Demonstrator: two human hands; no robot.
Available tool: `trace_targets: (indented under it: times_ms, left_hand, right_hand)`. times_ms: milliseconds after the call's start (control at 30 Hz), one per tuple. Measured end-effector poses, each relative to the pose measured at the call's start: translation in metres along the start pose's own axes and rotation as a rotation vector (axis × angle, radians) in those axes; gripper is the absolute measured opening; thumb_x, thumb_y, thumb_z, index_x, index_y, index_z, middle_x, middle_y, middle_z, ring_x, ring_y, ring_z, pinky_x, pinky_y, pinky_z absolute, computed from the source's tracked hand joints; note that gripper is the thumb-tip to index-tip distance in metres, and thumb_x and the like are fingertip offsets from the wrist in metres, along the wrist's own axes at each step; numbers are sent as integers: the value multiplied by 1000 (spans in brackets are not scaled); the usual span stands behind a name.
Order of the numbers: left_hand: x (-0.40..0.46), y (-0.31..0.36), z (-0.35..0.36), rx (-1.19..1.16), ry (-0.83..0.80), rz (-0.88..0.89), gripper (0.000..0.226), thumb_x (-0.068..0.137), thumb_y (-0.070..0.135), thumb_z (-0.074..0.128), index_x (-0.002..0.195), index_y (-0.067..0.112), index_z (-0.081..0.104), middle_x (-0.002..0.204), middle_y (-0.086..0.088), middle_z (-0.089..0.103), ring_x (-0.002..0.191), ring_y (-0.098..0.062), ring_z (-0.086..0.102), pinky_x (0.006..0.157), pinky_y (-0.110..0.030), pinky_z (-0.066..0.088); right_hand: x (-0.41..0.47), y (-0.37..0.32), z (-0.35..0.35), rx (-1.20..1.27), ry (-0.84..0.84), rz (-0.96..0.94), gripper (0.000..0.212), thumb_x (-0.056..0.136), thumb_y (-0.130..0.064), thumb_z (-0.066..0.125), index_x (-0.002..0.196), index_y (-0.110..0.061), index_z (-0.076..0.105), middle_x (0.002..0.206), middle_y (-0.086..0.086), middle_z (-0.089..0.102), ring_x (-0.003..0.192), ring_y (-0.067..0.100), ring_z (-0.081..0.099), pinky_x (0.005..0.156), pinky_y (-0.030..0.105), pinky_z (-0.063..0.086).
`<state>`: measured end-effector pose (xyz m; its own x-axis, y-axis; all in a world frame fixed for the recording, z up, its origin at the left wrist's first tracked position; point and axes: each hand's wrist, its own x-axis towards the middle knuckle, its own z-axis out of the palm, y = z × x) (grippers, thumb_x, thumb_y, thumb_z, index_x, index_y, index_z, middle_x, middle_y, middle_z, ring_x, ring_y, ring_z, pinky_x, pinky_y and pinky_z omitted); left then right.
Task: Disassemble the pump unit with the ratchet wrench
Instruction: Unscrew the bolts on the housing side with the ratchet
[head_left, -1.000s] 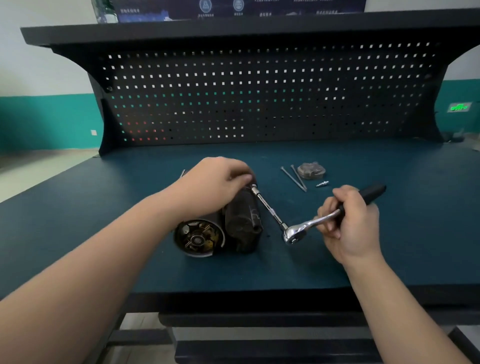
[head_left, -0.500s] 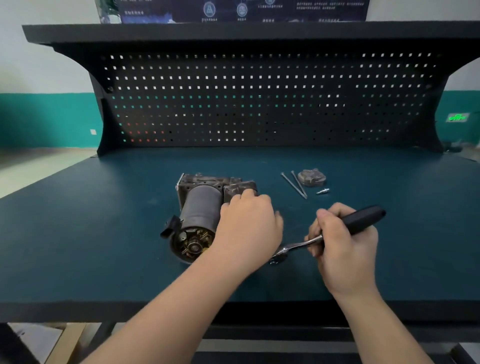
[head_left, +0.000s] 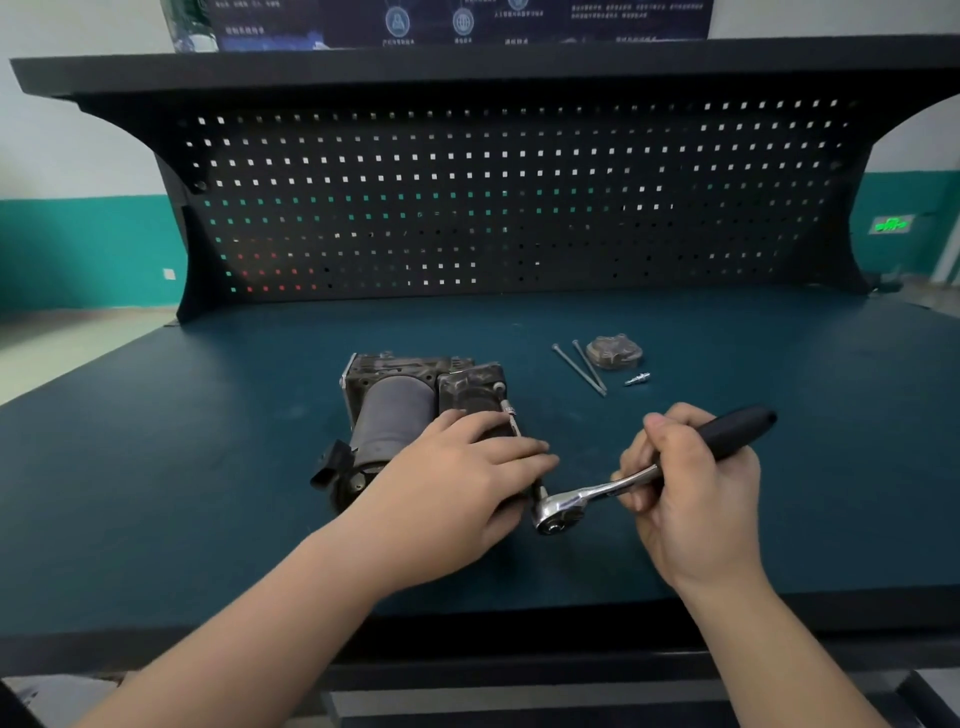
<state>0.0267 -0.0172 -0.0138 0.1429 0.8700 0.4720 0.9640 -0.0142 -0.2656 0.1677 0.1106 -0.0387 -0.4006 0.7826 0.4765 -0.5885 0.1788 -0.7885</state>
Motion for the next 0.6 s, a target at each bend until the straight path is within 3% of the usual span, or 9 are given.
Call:
trace_targets:
  times_ms: [133,267,600]
  left_hand:
    - [0,5,14,24,173,-30,30,76,21,76,106,18,74,109,5,72,100,-29,66,83,-40,54]
    - [2,8,24,104,304,-71,25,81,22,61,100,17,76,104,6,74,90,-26,69,74,-34,56]
    - [2,7,32,153,395,-79,23,89,23,57,100,14,75,103,3,73,88,-26,68,72,-35,55]
  right_hand:
    - [2,-2,0,-43,-31,-41,30,71,-31,60,49,-18,44,43,2,43,35,16,37,42,24,33]
    - [3,-5,3,-107,-81,-78,29,73,-32,59,48,-21,47,43,0,44,36,16,39,45,26,34]
    - [3,-8,4,-142,-104,-88,29,74,-32,58,48,-22,49,44,0,44,37,15,39,44,26,35]
